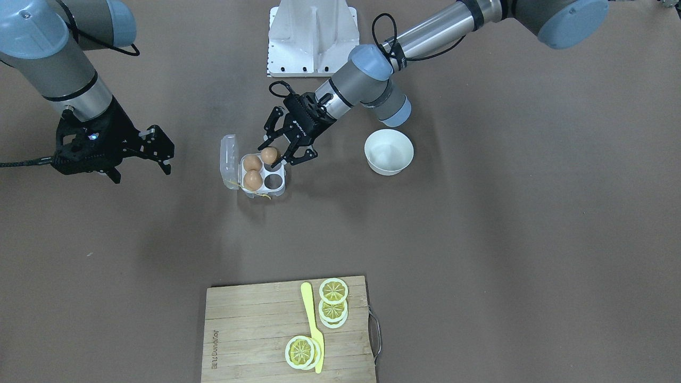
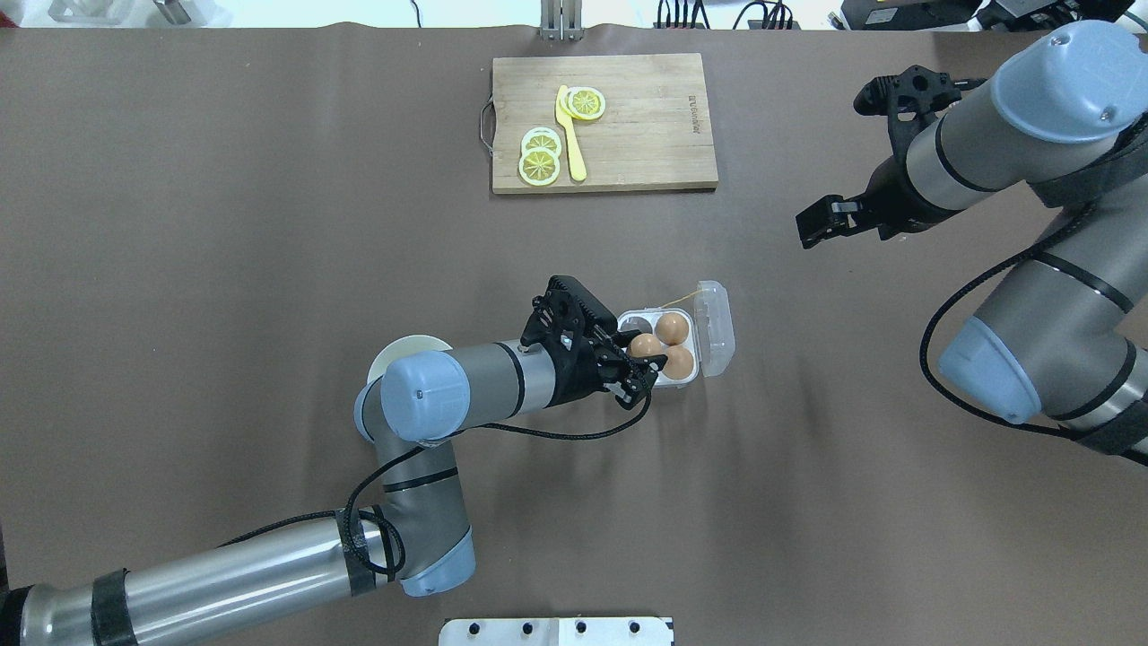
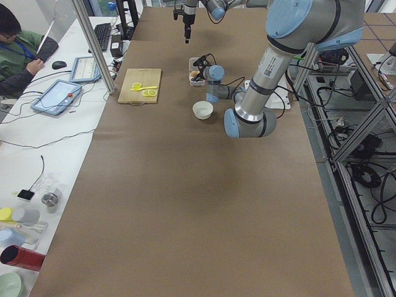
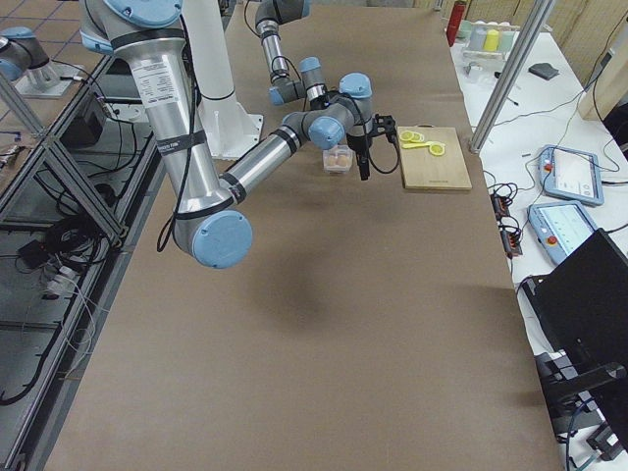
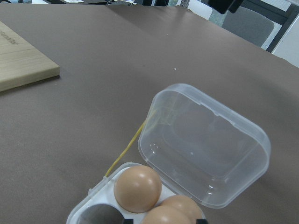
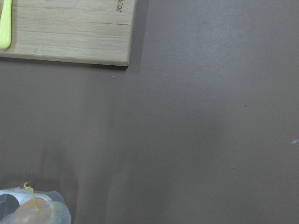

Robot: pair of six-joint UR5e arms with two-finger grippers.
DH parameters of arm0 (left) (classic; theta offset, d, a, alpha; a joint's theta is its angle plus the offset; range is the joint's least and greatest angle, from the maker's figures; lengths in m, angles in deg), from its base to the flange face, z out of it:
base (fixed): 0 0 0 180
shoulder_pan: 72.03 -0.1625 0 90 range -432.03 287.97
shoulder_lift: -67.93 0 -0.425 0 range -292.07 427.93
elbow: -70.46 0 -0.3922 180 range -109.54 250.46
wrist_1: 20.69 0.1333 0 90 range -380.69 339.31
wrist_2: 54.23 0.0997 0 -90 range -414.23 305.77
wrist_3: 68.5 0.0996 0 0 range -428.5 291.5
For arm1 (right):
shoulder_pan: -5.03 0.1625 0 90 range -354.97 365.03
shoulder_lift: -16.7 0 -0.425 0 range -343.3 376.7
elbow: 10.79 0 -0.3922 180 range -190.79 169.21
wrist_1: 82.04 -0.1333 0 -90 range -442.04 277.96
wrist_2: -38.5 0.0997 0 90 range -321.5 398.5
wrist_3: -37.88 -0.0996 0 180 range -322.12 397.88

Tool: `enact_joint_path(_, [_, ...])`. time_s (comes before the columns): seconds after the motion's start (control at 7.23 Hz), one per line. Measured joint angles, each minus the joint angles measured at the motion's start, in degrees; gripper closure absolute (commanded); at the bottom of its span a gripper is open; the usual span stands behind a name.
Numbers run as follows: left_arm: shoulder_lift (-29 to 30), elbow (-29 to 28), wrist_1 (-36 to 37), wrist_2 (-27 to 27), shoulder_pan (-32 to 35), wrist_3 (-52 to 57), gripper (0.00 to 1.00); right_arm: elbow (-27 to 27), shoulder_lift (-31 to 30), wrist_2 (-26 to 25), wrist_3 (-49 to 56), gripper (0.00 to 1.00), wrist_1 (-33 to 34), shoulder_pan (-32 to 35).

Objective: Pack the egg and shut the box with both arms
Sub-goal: 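Lower the egg into the empty slot and open the left gripper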

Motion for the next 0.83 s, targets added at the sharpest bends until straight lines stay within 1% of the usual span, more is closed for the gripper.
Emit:
enact_joint_path(0.14, [0.37,-0.41,0.00,0.68,-0.10,-0.02,1.00,0.00,0.04,0.00,-0.04,0.00,0.00,0.00])
enact_joint_path(0.28, [0.54,-0.58,0.00,1.23,-0.21,-0.02,0.88,0.00,0.06,0.00,-0.06,0.00,0.00,0.00])
enact_joint_path(0.42, [0.59,-0.63,0.00,1.47,-0.25,-0.03,0.60,0.00,0.06,0.00,-0.07,0.00,0.00,0.00])
enact_joint_path(0.55, [0.61,-0.62,0.00,1.55,-0.28,-0.03,0.41,-0.03,0.07,0.00,-0.07,0.00,0.00,0.00])
enact_joint_path(0.69, [0.62,-0.53,0.00,1.58,-0.29,-0.05,0.33,-0.06,0.07,0.00,-0.07,0.00,0.00,0.00])
enact_joint_path(0.83, [0.62,-0.44,0.00,1.59,-0.29,-0.08,0.32,-0.07,0.07,0.00,-0.07,0.00,0.00,0.00])
